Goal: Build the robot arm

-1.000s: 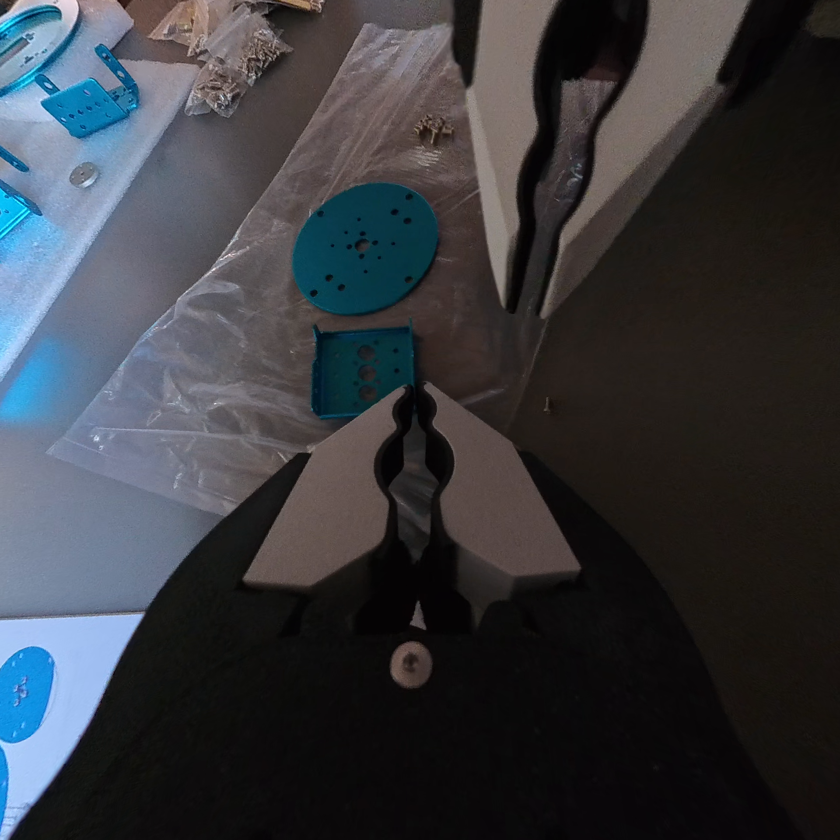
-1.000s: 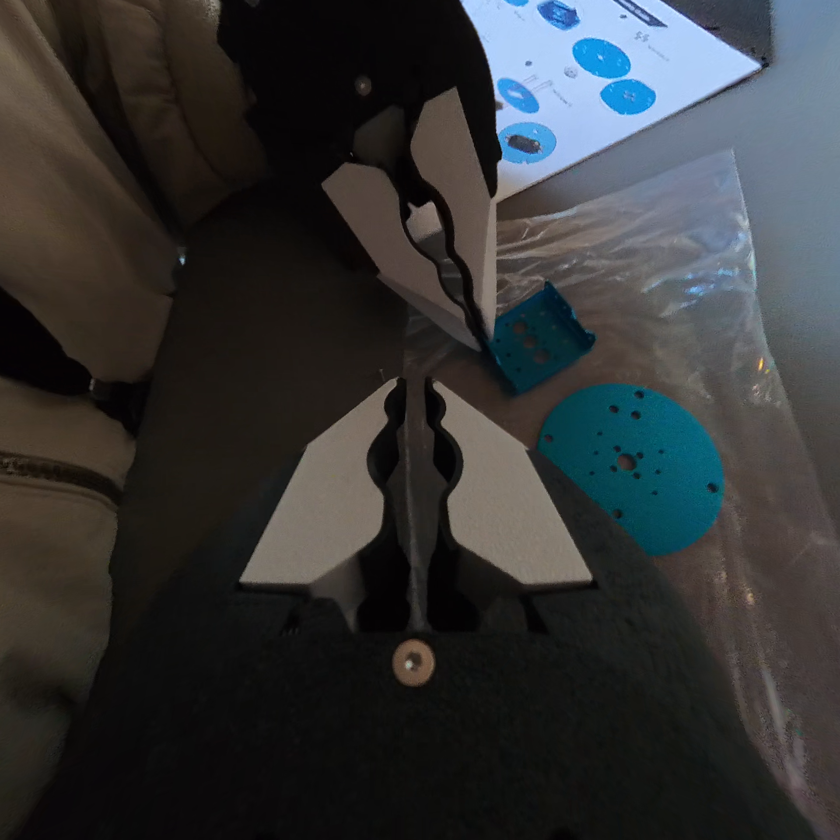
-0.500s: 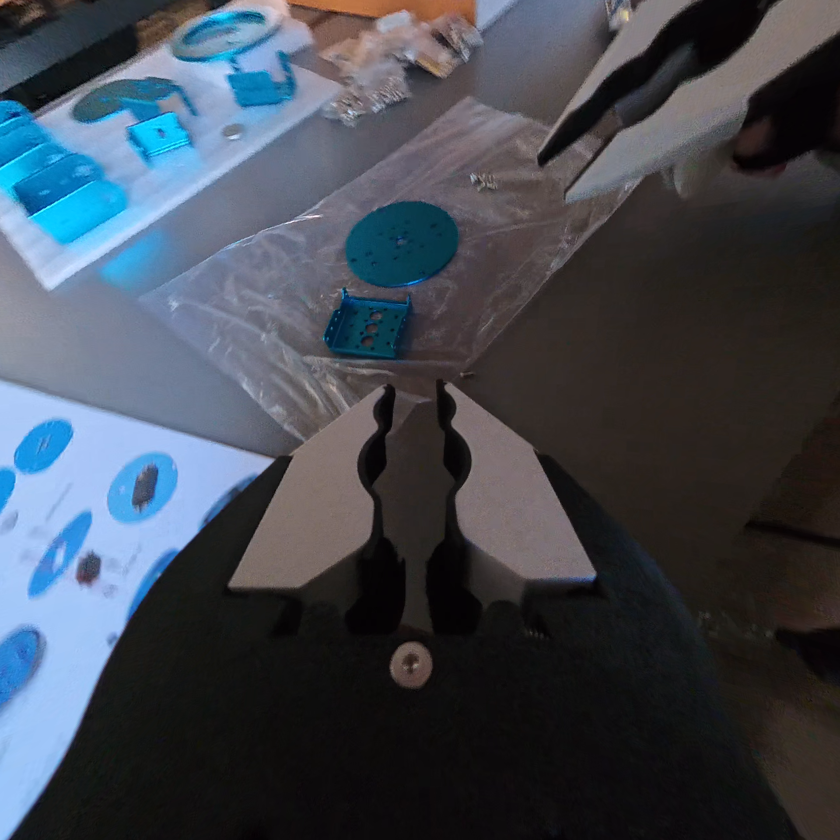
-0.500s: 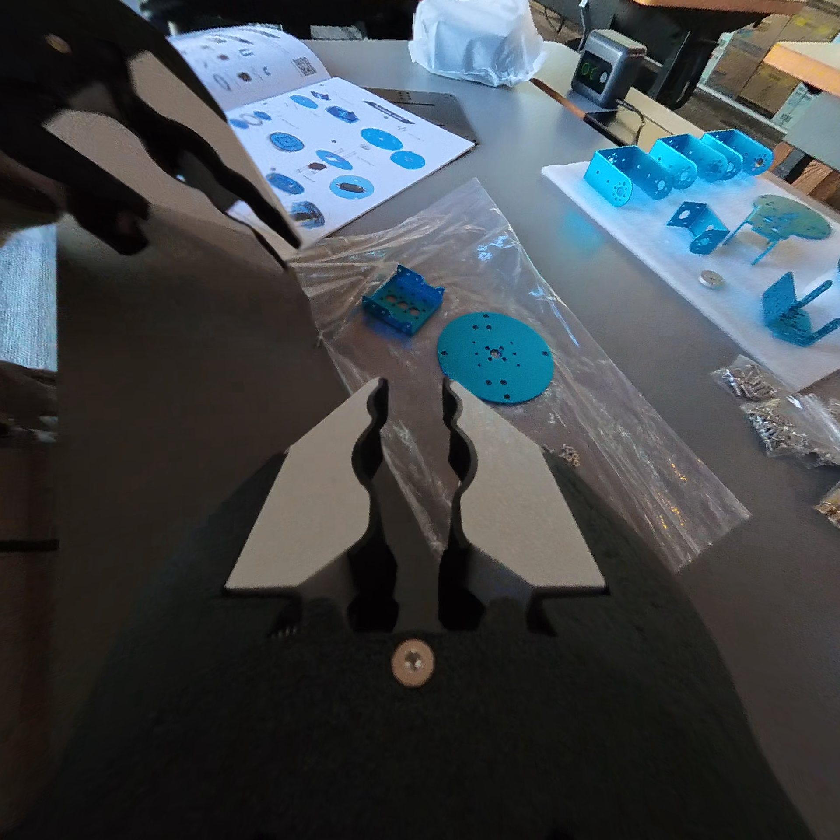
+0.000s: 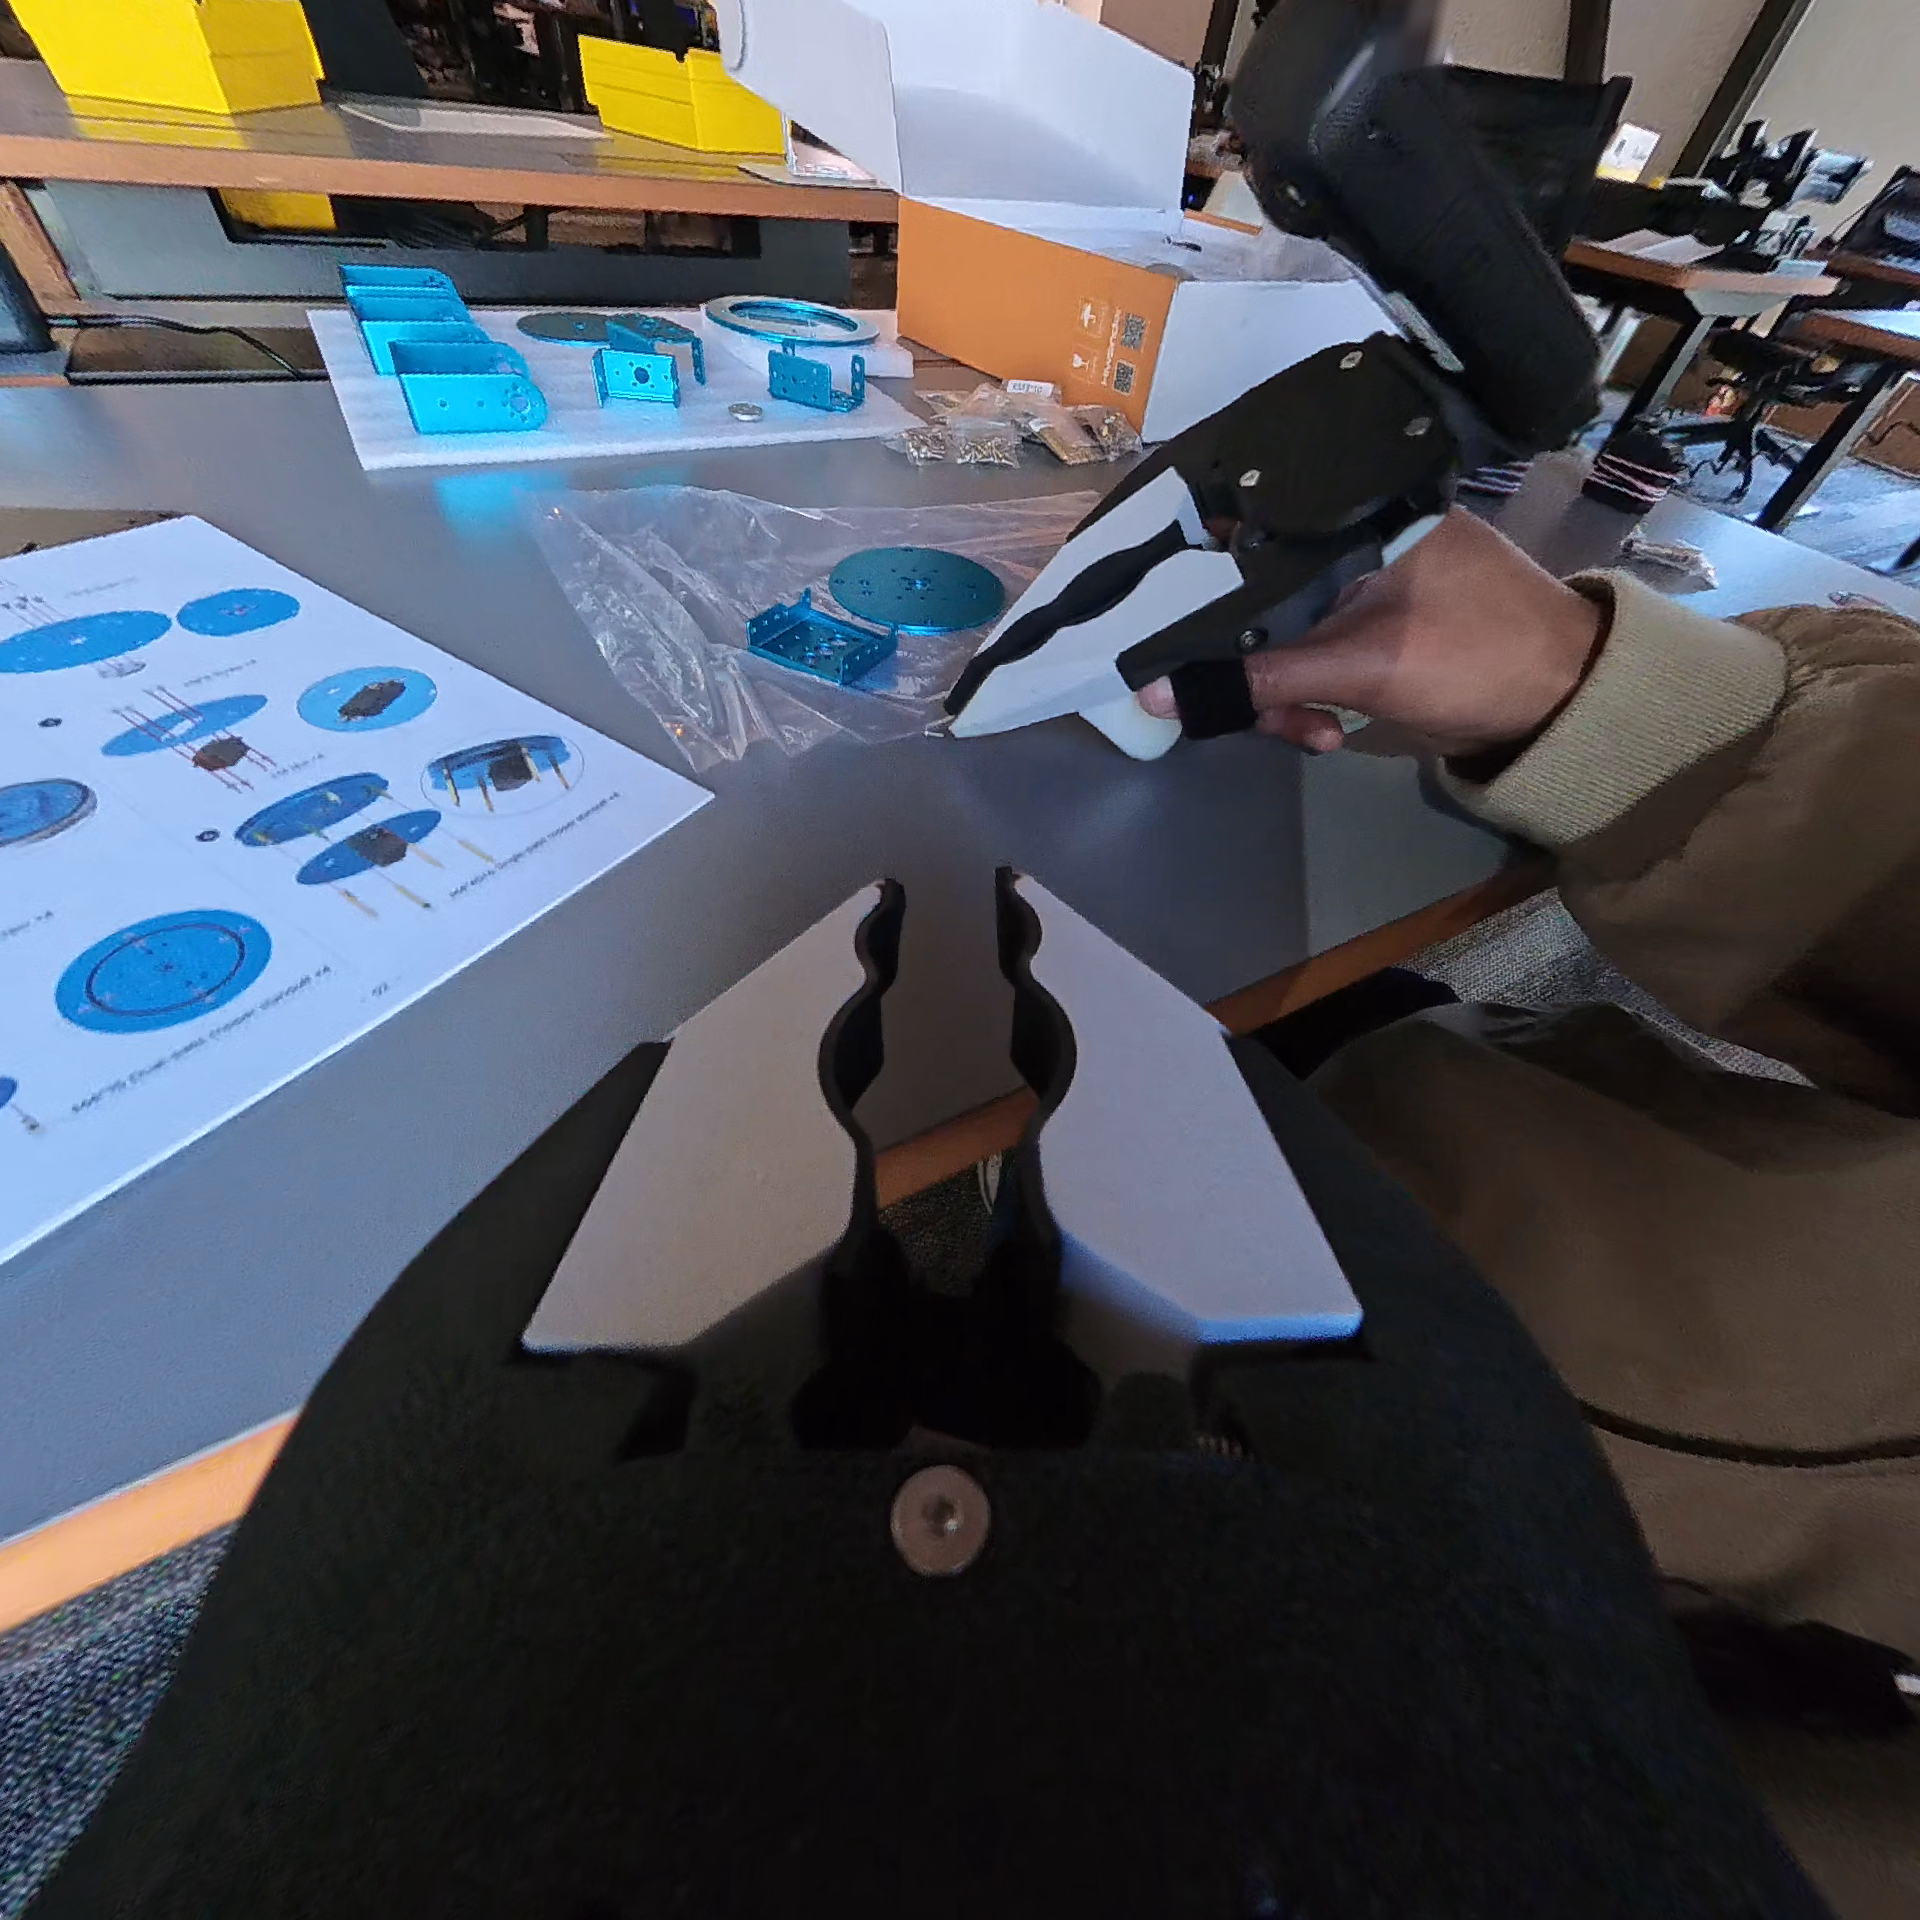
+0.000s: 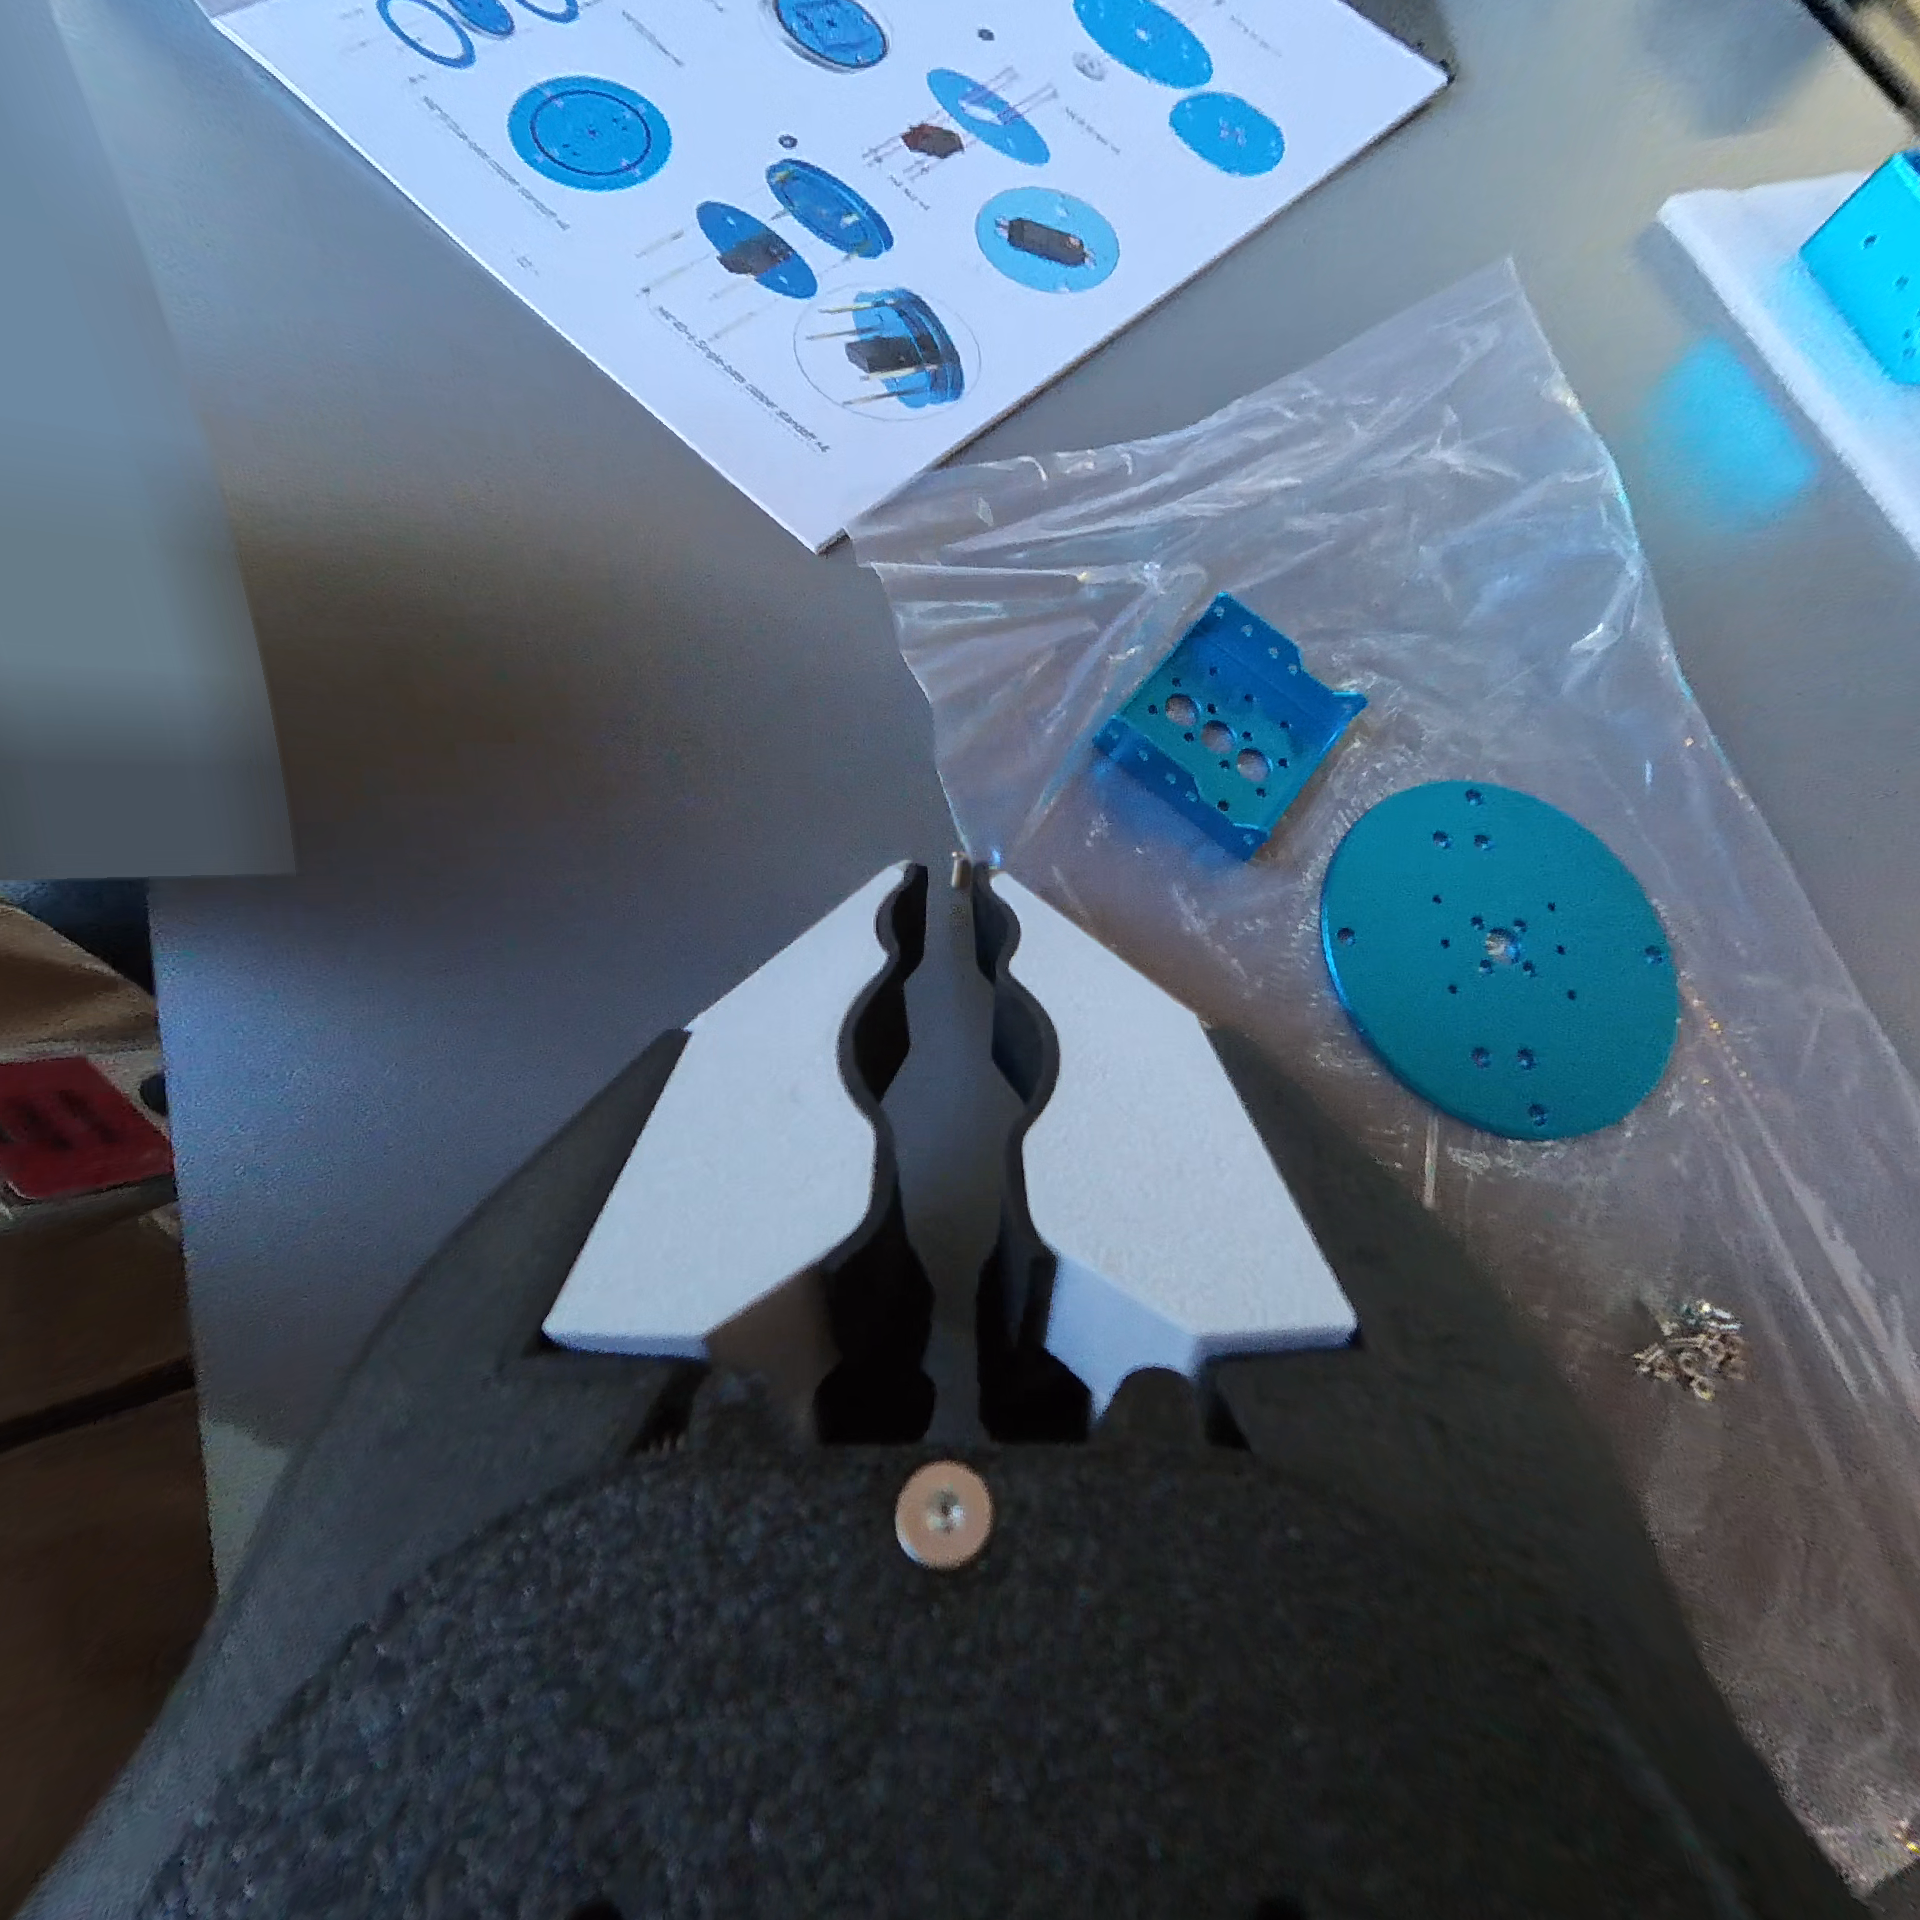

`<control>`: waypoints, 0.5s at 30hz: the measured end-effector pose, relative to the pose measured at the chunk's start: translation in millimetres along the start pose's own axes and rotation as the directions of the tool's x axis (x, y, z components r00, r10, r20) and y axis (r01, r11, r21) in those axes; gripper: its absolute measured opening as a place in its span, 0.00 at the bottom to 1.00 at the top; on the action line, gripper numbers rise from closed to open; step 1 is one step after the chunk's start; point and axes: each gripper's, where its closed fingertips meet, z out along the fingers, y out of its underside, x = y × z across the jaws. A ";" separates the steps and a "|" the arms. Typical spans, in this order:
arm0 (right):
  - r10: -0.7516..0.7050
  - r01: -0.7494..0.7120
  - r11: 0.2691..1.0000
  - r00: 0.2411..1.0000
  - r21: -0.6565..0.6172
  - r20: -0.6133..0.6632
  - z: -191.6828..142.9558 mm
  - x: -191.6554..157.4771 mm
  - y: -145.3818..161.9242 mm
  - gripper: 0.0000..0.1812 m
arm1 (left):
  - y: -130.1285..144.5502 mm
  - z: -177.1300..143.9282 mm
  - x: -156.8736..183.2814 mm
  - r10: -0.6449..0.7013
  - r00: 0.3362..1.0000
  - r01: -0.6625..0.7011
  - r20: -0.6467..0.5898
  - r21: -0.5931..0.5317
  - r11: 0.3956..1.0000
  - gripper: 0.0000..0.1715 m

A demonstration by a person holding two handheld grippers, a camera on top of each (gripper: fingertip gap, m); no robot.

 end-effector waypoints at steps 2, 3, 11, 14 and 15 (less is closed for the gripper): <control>0.023 -0.023 1.000 1.000 0.001 -0.001 1.7 2.0 1.4 0.05 | 3.7 -6.2 -1.5 0.000 1.000 0.000 -0.003 0.004 1.000 0.10; 0.029 -0.029 1.000 1.000 -0.001 0.002 2.1 2.1 1.2 0.05 | 4.9 -8.4 -2.7 0.001 1.000 -0.001 -0.005 0.004 1.000 0.10; -0.013 0.013 0.999 1.000 -0.035 -0.017 9.0 -3.5 1.6 0.02 | 1.9 -10.4 -7.5 -0.017 0.997 0.018 -0.070 0.020 1.000 0.10; -0.009 0.008 0.999 1.000 -0.038 -0.026 10.2 -2.3 1.1 0.02 | 1.1 -7.3 -10.4 -0.028 0.996 0.030 -0.090 0.017 0.999 0.10; -0.005 0.004 0.999 1.000 -0.038 -0.027 10.6 -1.9 1.0 0.01 | 1.2 -5.8 -11.3 -0.033 0.995 0.035 -0.098 0.014 0.999 0.10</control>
